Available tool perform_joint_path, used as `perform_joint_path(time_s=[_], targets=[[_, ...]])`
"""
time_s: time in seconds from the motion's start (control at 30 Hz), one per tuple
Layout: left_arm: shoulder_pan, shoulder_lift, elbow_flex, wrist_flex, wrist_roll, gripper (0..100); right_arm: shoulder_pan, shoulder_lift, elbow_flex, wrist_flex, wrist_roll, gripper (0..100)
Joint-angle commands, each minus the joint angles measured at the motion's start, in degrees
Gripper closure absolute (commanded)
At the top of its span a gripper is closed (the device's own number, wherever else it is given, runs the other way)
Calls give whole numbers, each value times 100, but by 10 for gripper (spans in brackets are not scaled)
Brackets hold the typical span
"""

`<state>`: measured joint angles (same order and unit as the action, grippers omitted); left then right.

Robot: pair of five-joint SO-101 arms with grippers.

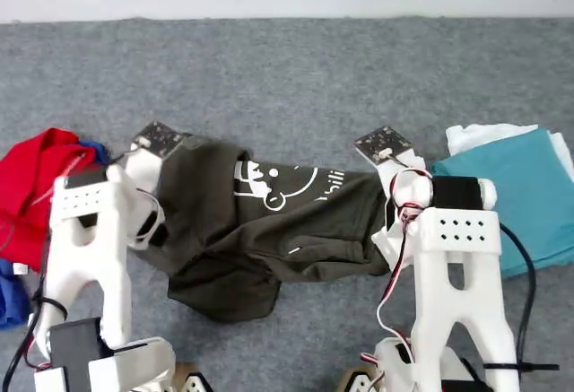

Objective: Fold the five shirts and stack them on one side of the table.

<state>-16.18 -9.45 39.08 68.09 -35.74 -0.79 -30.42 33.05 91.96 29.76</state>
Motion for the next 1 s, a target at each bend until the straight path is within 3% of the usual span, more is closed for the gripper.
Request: perform_joint_path(time_s=[0.0,0.37,0.53,0.67,0.97], targets=[[62,-132,426,-589,70,824,-31,-101,9,-13,26,801],[53,-141,1314,-1477,70,830,-31,-127,18,-4,26,801],[79,-141,1358,-1477,70,979,-31,-145,18,-4,26,801],[105,-202,1279,-1442,79,988,-57,-145,18,-4,26,801],[545,-202,-462,369,79,988,-40,-145,18,4,18,801]])
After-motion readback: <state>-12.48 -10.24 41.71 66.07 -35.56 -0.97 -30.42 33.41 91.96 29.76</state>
